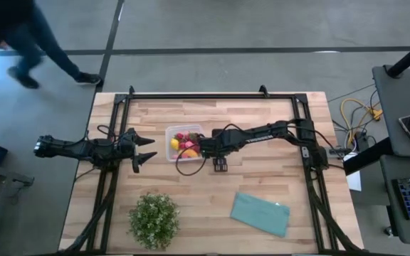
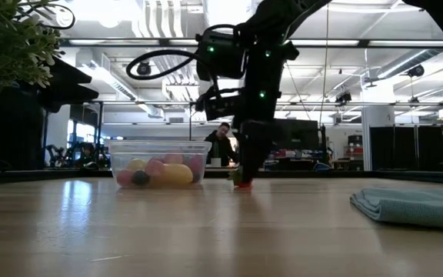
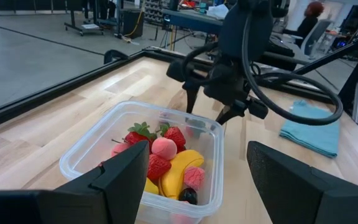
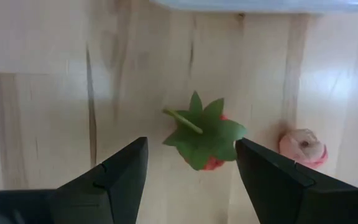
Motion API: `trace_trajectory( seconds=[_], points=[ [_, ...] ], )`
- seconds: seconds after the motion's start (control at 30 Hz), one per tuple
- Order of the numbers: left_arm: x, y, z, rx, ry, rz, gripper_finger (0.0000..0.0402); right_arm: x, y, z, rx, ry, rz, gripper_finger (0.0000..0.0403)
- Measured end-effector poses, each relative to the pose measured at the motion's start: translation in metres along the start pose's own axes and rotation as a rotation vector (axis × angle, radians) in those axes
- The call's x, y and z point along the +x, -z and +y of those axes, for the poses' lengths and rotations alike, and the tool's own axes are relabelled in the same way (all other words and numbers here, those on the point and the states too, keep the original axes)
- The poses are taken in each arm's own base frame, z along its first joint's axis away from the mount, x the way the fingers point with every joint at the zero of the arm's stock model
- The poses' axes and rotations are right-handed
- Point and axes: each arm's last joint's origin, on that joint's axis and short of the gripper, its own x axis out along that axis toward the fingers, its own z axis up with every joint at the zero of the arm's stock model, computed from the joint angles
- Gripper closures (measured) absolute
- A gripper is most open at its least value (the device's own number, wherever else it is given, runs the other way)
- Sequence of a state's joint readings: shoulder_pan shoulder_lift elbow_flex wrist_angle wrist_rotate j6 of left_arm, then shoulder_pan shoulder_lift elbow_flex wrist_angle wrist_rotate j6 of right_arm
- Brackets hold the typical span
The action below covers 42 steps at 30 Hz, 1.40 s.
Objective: Pick and placing Produce into tupperware
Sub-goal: Put the red strawberry into the transparent bin
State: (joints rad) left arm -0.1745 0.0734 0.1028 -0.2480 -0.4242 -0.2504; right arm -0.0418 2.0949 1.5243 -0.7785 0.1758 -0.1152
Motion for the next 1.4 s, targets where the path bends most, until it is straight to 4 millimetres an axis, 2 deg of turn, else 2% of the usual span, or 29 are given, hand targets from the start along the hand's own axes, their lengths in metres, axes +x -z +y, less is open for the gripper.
trace_trajectory(
  seconds=[0.27, 0.5, 1.2, 1.4],
  points=[
    [0.000, 0.000, 0.000, 0.000, 0.000, 0.000, 0.0143, 0.005, 0.001, 0.000, -0.045, 0.006, -0.056, 0.0167],
    [0.000, 0.000, 0.000, 0.000, 0.000, 0.000, 0.0143, 0.013, 0.010, -0.005, -0.061, 0.001, -0.031, 0.0170],
    [0.000, 0.000, 0.000, 0.000, 0.000, 0.000, 0.0143, 0.016, 0.009, -0.018, -0.057, -0.049, -0.076, 0.0257],
    [0.000, 0.000, 0.000, 0.000, 0.000, 0.000, 0.0143, 0.002, 0.008, -0.021, -0.033, -0.037, -0.103, 0.0261]
  ],
)
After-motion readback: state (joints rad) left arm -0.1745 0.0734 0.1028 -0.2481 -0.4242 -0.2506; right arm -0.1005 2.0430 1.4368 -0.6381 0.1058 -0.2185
